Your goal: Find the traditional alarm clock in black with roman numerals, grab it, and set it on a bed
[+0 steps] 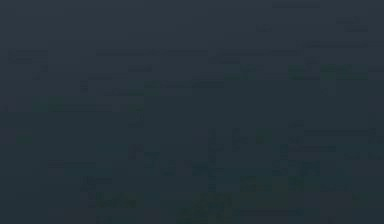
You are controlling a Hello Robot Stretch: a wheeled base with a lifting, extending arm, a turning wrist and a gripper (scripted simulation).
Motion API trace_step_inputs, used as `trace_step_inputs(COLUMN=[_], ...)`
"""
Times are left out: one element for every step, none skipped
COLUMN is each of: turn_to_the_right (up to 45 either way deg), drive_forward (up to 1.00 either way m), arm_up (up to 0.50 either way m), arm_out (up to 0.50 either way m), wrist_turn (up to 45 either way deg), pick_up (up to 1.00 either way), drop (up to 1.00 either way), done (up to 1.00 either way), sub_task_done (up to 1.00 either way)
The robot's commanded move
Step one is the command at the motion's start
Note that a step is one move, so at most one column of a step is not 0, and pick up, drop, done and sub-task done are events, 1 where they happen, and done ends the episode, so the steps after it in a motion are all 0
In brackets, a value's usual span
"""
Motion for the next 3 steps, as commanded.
trace_step_inputs(turn_to_the_right=[0.0,-45.0,-42.0], drive_forward=[0.05,0.00,0.00], arm_up=[0.00,0.00,0.00], arm_out=[0.00,0.00,0.00], wrist_turn=[0.0,0.0,0.0], pick_up=[0.00,0.00,0.00], drop=[0.00,0.00,0.00], done=[0.00,0.00,0.00], sub_task_done=[0.00,0.00,0.00])
